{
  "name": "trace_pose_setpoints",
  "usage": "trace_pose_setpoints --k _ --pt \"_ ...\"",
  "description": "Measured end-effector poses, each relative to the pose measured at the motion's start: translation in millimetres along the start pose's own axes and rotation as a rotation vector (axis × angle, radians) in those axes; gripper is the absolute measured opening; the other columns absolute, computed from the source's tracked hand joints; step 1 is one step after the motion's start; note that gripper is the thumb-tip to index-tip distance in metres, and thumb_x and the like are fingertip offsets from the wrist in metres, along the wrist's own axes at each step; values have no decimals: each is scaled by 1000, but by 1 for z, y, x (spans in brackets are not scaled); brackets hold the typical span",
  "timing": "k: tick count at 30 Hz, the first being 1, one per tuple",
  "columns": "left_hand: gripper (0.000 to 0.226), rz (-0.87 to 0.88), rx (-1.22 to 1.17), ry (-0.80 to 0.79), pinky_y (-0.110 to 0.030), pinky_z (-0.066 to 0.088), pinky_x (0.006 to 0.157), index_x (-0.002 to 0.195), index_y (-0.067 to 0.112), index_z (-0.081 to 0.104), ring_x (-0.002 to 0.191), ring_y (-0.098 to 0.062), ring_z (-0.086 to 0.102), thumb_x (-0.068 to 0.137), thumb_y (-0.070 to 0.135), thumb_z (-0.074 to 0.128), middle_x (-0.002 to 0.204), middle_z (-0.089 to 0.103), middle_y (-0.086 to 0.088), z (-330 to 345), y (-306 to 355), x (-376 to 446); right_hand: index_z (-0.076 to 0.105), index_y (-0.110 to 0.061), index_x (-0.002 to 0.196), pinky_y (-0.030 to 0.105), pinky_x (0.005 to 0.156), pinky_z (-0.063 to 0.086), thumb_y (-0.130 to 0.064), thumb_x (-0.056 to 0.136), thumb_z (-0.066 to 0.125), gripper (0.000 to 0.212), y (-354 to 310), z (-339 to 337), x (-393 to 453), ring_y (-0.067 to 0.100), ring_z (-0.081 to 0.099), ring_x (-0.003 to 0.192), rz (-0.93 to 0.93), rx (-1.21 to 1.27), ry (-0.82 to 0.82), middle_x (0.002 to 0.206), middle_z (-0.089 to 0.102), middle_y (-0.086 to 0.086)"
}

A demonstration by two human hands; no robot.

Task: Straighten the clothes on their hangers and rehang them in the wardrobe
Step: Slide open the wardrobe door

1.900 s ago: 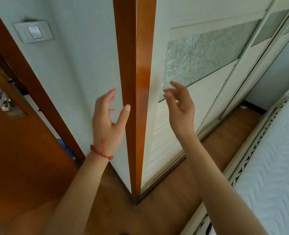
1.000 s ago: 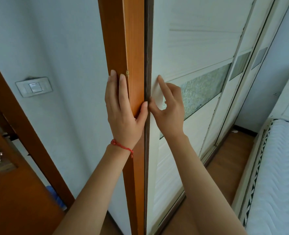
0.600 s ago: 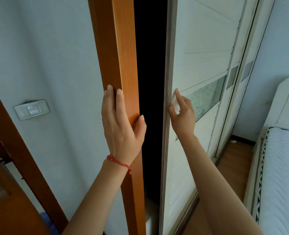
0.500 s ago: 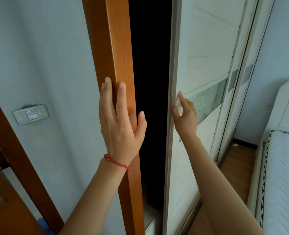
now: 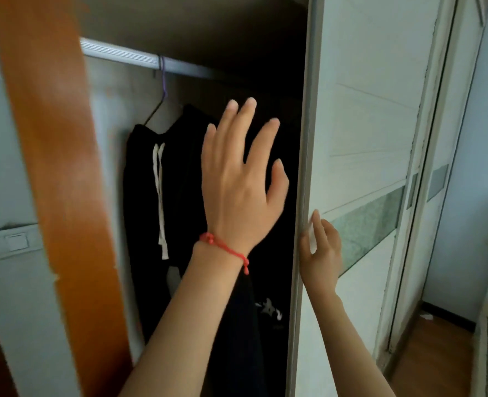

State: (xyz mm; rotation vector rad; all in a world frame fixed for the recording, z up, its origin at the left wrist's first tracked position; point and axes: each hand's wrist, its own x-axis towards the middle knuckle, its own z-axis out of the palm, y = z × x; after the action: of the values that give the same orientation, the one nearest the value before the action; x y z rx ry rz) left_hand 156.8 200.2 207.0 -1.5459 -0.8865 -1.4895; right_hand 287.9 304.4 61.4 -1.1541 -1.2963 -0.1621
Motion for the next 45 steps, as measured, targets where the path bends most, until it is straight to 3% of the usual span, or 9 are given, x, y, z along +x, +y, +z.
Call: trace_pose_setpoints --k 7,14,20,25,27,31,38,45 --pt "43 96 299 -104 -52 24 111 126 9 53 136 -35 35 84 20 48 142 45 -17 94 -33 81 44 -24 135 32 70 50 -34 90 38 47 45 4 28 26 55 110 -64 38 -8 124 54 15" --pt "52 135 504 -209 -53 1 117 138 12 36 145 -31 11 88 26 37 153 24 -14 137 -62 172 36 -27 138 42 72 55 -33 90 37 48 87 8 58 29 56 109 -108 28 -13 124 54 18" --pt "57 236 626 -325 -58 -1 114 140 5 33 143 -33 16 86 20 46 151 25 -20 176 -86 198 38 -27 138 45 76 54 -34 88 37 50 124 14 82 26 53 111 -98 18 12 126 53 16" --pt "56 408 652 -184 -55 13 113 137 7 37 140 -36 27 82 17 39 149 31 -20 194 -81 197 41 -27 134 45 78 54 -35 86 36 49 155 22 107 20 46 110 -42 -7 59 125 56 20" --pt "57 419 667 -170 -58 9 113 139 7 33 142 -36 19 83 19 38 152 25 -19 198 -74 206 44 -22 134 46 79 53 -31 87 40 48 166 23 118 20 44 110 -32 -16 72 125 56 22" --pt "59 347 674 -203 -58 0 113 140 6 29 143 -36 15 85 21 41 151 24 -20 204 -76 224 48 -12 135 46 83 49 -2 86 59 51 190 24 140 19 42 116 22 -30 65 129 55 23" --pt "60 355 692 -174 -56 4 114 138 4 30 140 -37 21 81 19 39 148 30 -22 216 -83 224 36 -21 142 46 94 45 -21 96 41 46 225 14 185 32 45 128 198 -155 -21 142 46 12" --pt "60 361 684 -140 -54 5 114 137 3 34 139 -37 25 79 18 38 146 34 -21 219 -86 224 33 -18 144 48 88 49 -23 97 39 47 233 13 198 36 50 122 225 -231 -73 141 47 14"
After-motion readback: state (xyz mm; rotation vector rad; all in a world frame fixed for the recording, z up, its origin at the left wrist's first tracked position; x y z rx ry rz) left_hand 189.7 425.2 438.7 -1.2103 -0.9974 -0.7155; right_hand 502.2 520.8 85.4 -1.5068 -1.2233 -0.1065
